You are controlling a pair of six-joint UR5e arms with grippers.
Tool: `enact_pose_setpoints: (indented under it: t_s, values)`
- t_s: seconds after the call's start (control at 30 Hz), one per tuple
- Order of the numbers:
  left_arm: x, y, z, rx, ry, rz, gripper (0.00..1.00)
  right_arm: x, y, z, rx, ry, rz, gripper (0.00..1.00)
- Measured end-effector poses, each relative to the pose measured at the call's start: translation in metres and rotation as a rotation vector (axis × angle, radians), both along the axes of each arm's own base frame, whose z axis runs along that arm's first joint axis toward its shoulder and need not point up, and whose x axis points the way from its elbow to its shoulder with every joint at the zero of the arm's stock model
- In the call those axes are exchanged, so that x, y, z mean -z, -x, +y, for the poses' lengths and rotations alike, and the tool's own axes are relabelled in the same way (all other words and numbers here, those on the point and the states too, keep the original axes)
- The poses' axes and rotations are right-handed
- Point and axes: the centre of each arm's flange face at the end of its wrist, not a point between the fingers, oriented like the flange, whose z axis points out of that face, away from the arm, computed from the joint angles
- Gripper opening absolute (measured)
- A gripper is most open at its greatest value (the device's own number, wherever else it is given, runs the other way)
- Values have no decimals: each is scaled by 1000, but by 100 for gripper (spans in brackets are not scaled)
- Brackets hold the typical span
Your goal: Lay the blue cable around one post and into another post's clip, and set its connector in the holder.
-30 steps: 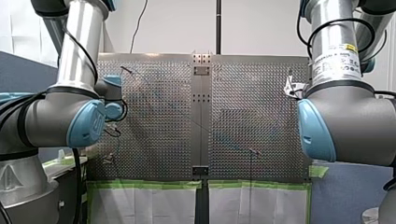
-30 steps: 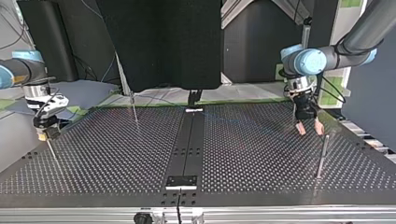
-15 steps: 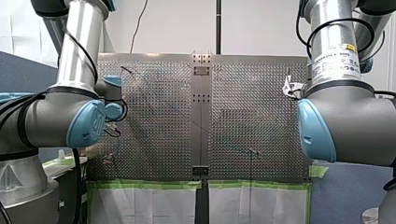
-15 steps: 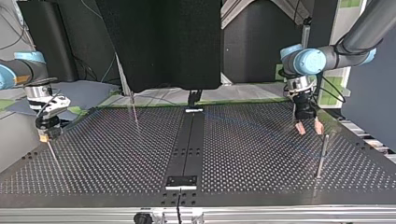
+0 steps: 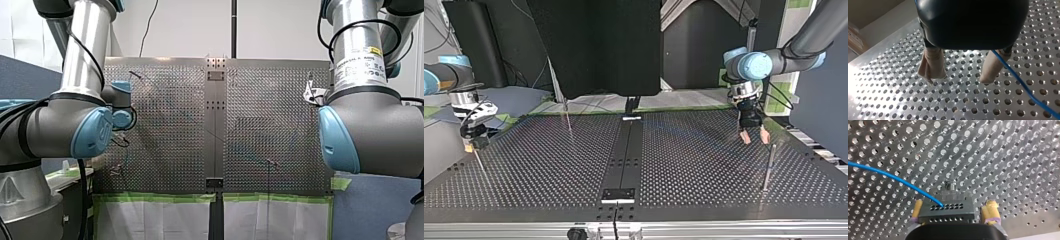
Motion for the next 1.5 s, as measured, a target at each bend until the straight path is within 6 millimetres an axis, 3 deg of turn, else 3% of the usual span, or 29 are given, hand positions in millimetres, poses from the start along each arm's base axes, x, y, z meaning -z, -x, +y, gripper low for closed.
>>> enact_pose_setpoints:
  t_s: [0.57,0.97,1.5]
  values:
    - [4,4,-2,-7,-1,38,100,0,1,-1,2,3,-3,100]
    - [9,13,-15,-5,-45,127,100,-1,-1,0,-2,3,-2,100]
    - [-23,47,-25,-27,-43,94,100,0,-2,0,-3,1,-3,100]
